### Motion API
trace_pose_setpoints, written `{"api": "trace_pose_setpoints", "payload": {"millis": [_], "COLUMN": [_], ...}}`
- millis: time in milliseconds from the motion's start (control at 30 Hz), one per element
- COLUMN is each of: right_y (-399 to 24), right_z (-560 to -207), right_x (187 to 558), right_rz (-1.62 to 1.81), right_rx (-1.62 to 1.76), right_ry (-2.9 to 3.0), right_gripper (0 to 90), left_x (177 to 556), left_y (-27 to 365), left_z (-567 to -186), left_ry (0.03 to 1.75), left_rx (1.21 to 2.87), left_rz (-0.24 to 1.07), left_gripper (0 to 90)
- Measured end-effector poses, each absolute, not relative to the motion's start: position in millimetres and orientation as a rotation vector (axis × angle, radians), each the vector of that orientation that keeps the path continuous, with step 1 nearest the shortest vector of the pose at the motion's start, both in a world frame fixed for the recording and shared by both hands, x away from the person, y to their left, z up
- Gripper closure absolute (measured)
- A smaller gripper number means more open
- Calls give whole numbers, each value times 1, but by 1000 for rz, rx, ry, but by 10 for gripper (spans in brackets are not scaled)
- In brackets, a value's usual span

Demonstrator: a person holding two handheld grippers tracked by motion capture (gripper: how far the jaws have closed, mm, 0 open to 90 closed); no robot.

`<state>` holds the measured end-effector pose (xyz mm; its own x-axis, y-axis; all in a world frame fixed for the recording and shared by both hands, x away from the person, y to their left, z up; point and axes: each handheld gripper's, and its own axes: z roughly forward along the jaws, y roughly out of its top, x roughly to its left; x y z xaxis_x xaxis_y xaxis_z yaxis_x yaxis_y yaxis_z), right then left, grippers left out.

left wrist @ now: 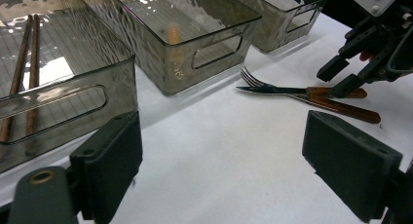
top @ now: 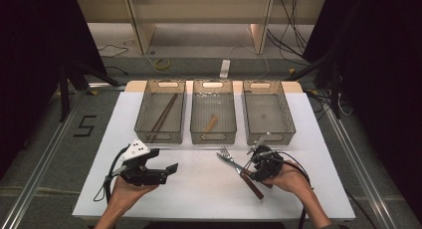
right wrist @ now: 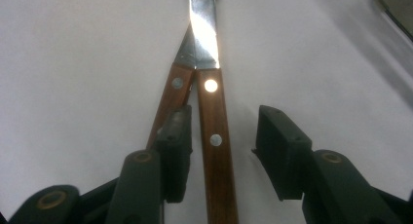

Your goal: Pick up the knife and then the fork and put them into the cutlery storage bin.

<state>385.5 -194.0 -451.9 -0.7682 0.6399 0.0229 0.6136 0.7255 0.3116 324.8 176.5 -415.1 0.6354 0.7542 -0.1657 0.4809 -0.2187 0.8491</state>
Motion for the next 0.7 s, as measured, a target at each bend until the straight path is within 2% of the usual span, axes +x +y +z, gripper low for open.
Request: {"api": "trace_pose_setpoints", "payload": {"millis": [700], "right_y": [-190], "right_z": [-458], "right_x": [386], "right_rz": [399], "right_rx": [1003], "right_ry": [2860], "right_gripper": [727], "left_x": [325], "left_y": [174], "left_z": [-416], "left_ry": [974], "left_rx": [1895], "left_rz": [353], "left_gripper": [145]}}
